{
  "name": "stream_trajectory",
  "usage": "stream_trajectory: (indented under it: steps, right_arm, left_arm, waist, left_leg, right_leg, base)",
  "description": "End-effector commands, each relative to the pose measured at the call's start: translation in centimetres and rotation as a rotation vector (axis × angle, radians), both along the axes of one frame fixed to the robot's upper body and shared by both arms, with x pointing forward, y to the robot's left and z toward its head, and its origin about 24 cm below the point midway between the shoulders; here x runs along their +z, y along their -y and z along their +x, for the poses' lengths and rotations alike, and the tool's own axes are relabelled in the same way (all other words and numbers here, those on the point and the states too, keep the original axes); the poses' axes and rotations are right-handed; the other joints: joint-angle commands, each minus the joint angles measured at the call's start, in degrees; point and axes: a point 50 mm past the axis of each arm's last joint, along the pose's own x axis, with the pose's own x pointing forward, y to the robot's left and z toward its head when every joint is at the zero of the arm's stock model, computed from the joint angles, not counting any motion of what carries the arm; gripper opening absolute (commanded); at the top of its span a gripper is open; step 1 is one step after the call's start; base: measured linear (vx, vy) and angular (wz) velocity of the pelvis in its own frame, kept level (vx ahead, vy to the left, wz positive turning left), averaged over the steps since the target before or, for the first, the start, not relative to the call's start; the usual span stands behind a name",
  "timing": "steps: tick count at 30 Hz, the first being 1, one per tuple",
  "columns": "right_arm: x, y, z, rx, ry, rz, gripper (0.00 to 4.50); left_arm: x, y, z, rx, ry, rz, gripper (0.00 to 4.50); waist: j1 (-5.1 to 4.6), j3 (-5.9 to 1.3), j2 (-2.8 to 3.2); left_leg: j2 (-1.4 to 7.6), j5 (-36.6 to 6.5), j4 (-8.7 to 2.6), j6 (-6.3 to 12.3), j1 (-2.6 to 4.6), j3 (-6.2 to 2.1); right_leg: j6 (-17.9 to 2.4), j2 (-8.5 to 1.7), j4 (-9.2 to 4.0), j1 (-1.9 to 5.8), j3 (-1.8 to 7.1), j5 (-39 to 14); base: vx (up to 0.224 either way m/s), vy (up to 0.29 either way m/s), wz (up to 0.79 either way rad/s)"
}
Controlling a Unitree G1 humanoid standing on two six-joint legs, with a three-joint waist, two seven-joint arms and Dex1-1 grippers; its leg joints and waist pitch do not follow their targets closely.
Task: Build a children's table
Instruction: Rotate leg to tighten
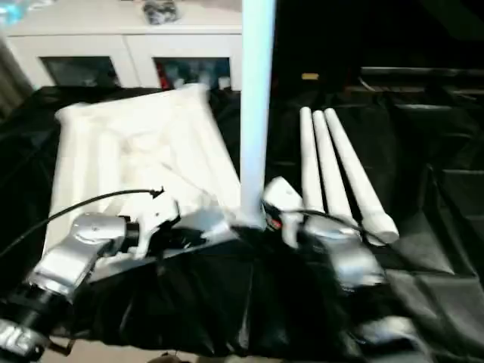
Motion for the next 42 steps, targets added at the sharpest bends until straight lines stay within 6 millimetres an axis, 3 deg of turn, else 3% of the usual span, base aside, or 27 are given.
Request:
stream_trajectory:
  steps: [1,2,6,16,19,23,26,29,30,32,33,34,35,38,40,42]
  right_arm:
    - [-0.5,-1.7,-1.4,0.158,-0.063,0.011,3.68]
    - [-0.5,-1.8,-1.7,0.190,-0.077,0.005,3.40]
    - [-0.5,-1.9,-2.1,0.225,-0.098,0.009,3.07]
    - [-0.7,-2.2,-2.4,0.219,-0.117,-0.004,2.76]
    - [-1.5,-2.9,-1.1,-0.008,-0.067,-0.013,2.75]
    - [-2.0,-3.7,0.4,-0.226,-0.030,-0.026,2.74]
    - [-2.5,-5.3,2.0,-0.466,-0.041,-0.009,2.74]
    - [-2.3,-6.5,2.6,-0.544,-0.028,-0.002,2.74]
    - [-2.2,-6.8,2.7,-0.554,-0.018,-0.001,2.74]
    - [-2.0,-7.4,2.9,-0.554,-0.007,0.024,2.74]
    - [-1.8,-7.5,2.9,-0.560,-0.002,0.038,3.30]
    - [-1.7,-7.5,2.9,-0.549,-0.012,0.059,3.30]
    - [-1.6,-7.5,2.9,-0.545,-0.018,0.072,3.44]
    - [-1.5,-6.9,2.9,-0.518,-0.019,0.083,3.73]
    - [-1.4,-6.2,3.0,-0.510,-0.008,0.079,3.79]
    - [-1.3,-5.3,3.1,-0.493,0.017,0.059,4.01]
  left_arm:
    - [1.3,-0.3,1.1,0.013,0.050,-0.007,0.00]
    - [1.3,-0.6,1.2,0.004,0.045,0.001,0.00]
    - [1.2,-1.0,1.3,-0.014,0.035,0.017,0.00]
    - [1.0,-1.2,1.5,-0.028,0.028,0.012,0.00]
    - [1.0,-0.7,1.7,0.040,0.049,0.001,0.00]
    - [1.1,0.3,1.8,0.114,0.078,-0.018,0.00]
    - [1.4,2.3,1.3,0.183,0.110,-0.069,0.00]
    - [1.7,3.8,0.7,0.213,0.133,-0.100,0.00]
    - [1.8,4.2,0.6,0.217,0.139,-0.106,0.00]
    - [1.9,5.0,0.0,0.211,0.143,-0.121,0.00]
    - [1.9,5.3,-0.1,0.209,0.143,-0.125,0.00]
    - [1.9,5.5,-0.3,0.204,0.140,-0.132,0.00]
    - [1.9,5.6,-0.3,0.204,0.137,-0.136,0.00]
    - [1.8,5.2,-0.3,0.185,0.142,-0.121,0.00]
    - [1.9,4.9,-0.2,0.177,0.141,-0.117,0.00]
    - [2.1,4.6,-0.3,0.161,0.141,-0.116,0.00]
  waist:
    - [-0.08,-3.36,-0.63]
    - [-0.05,-3.28,-0.56]
    - [0.00,-3.30,-0.47]
    - [0.05,-3.45,-0.30]
    - [-0.26,-3.11,-0.20]
    - [-1.49,-2.81,-0.25]
    - [-2.82,-2.67,0.02]
    - [-3.39,-2.84,0.02]
    - [-3.43,-2.87,-0.35]
    - [-3.30,-3.12,-0.11]
    - [-3.16,-3.25,-0.05]
    - [-3.13,-3.28,-0.89]
    - [-2.82,-3.41,-0.31]
    - [-2.42,-3.83,-0.34]
    - [-2.18,-3.71,-0.32]
    - [-1.96,-3.56,-0.23]
  left_leg:
    - [1.80,-9.5,-3.81,5.60,0.15,-0.20]
    - [1.78,-10.1,-3.90,5.22,0.20,-0.18]
    - [1.89,-11.0,-4.03,4.22,0.32,-0.27]
    - [1.85,-10.2,-3.98,3.96,0.22,-0.31]
    - [1.82,-11.9,-4.36,2.92,0.15,-0.39]
    - [1.56,-16.0,-4.80,0.35,0.53,-0.72]
    - [1.54,-16.9,-5.06,-0.56,0.10,-0.97]
    - [1.59,-16.2,-4.88,-0.11,0.11,-0.87]
    - [1.57,-15.8,-4.84,0.25,0.15,-0.78]
    - [1.55,-13.5,-4.57,1.33,0.08,-0.59]
    - [1.52,-11.9,-4.45,1.90,0.01,-0.53]
    - [1.54,-10.8,-4.35,2.36,-0.13,-0.43]
    - [1.59,-8.9,-4.28,2.96,-0.09,-0.53]
    - [1.54,-4.5,-3.64,5.02,0.16,-0.29]
    - [1.43,-4.0,-3.58,5.96,-0.01,-0.23]
    - [1.48,-6.0,-3.71,5.75,0.10,-0.20]
  right_leg:
    - [-13.2,-2.93,-3.98,3.30,2.72,-8.4]
    - [-12.8,-2.96,-4.18,3.21,2.73,-10.0]
    - [-12.4,-3.13,-4.29,3.11,2.81,-12.0]
    - [-12.9,-3.09,-4.08,3.27,2.71,-9.3]
    - [-12.2,-3.12,-4.38,3.20,2.66,-12.5]
    - [-9.3,-3.33,-5.40,3.03,2.56,-22.0]
    - [-9.2,-3.26,-5.35,3.08,2.41,-22.4]
    - [-9.5,-3.26,-5.34,2.95,2.55,-20.2]
    - [-9.6,-3.18,-5.35,2.87,2.60,-19.6]
    - [-10.5,-3.16,-5.05,2.93,2.71,-16.1]
    - [-11.0,-3.06,-4.80,3.04,2.70,-13.5]
    - [-11.2,-2.99,-4.72,3.12,2.76,-12.0]
    - [-12.0,-2.95,-4.18,3.18,2.73,-9.2]
    - [-14.1,-2.81,-3.33,3.17,2.80,-1.1]
    - [-14.7,-2.81,-3.19,3.31,2.76,0.4]
    - [-14.3,-2.96,-3.50,3.33,2.73,-2.4]
  base:
    - [0.000,0.000,0.00]
    - [0.000,0.000,0.00]
    - [0.000,0.000,0.00]
    - [0.000,0.000,0.00]
    - [0.000,0.000,0.00]
    - [0.000,0.000,0.00]
    - [0.000,0.000,0.00]
    - [0.000,0.000,0.00]
    - [0.000,0.000,0.00]
    - [0.000,0.000,0.00]
    - [0.000,0.000,0.00]
    - [0.000,0.000,0.00]
    - [0.000,0.000,0.00]
    - [0.000,0.000,0.00]
    - [0.000,0.000,0.00]
    - [0.000,0.000,0.00]
